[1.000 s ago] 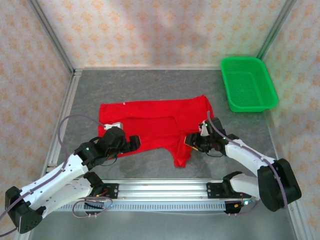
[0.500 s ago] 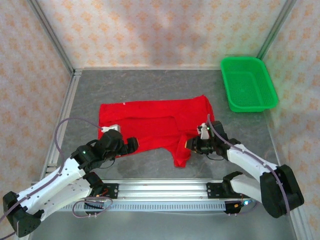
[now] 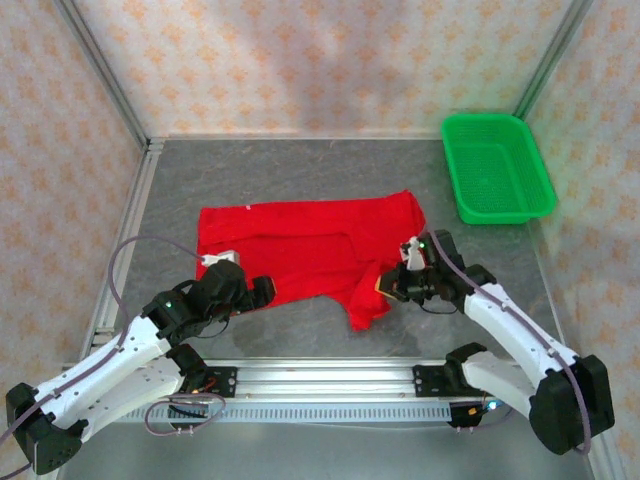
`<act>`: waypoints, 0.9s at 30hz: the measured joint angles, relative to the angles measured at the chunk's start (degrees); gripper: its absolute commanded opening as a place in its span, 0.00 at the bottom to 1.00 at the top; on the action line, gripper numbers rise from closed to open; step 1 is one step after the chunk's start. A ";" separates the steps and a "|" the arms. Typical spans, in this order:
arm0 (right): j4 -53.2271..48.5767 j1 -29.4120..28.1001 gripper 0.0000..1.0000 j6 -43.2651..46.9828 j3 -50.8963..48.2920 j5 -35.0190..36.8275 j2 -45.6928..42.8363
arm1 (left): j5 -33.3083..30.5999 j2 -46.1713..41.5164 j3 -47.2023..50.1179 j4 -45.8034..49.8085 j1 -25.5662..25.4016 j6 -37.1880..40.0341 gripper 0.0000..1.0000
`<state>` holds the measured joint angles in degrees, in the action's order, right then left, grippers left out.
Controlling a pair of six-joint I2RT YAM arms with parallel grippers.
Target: Fold and stack the t-shirts
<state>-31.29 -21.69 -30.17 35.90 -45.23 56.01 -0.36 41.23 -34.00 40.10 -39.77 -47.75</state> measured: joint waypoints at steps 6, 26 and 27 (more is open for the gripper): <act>-10.78 0.00 0.00 -3.13 3.10 1.33 0.02 | -0.17 0.00 0.00 0.24 0.00 -0.02 0.99; -13.09 8.00 0.47 -3.72 3.08 10.99 3.82 | -1.81 2.89 0.11 0.22 0.00 -0.26 1.00; -13.53 8.00 0.47 -3.91 3.08 10.97 2.10 | -1.84 3.10 0.22 0.22 0.00 -0.24 1.00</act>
<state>-44.82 -13.69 -34.09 38.98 -34.26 58.11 -2.20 44.34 -33.78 40.32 -39.77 -47.99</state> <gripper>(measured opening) 0.469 0.995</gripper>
